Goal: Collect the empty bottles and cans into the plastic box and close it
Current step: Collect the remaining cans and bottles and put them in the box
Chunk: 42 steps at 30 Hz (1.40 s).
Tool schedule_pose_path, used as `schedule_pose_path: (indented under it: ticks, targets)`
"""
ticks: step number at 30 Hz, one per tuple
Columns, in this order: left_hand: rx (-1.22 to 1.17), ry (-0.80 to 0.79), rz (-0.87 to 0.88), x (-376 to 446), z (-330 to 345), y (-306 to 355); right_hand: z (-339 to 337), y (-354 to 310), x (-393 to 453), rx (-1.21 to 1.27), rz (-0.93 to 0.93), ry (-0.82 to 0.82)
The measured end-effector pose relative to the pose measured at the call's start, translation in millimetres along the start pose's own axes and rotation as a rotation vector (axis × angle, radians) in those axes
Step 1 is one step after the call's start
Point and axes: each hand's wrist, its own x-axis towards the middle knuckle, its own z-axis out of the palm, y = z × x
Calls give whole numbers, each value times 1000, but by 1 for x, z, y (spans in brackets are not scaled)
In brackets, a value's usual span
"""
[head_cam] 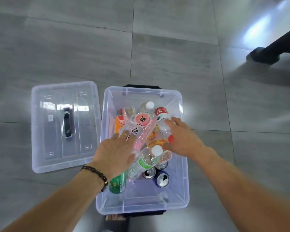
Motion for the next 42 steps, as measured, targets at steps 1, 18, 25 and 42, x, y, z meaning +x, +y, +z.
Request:
schedule_pose_path:
  ticks: [1, 18, 25, 42]
  targets:
    - [5, 8, 10, -1, -5, 1, -4, -2, -4, 12, 4, 22]
    - [-2, 64, 385, -56, -229, 140, -211, 9, -225, 101, 91, 411]
    - [4, 65, 611, -101, -330, 275, -286, 71, -401, 151, 295, 549]
    - [121, 21, 1072, -350, -394, 725, -266, 261, -934, 319, 792, 829]
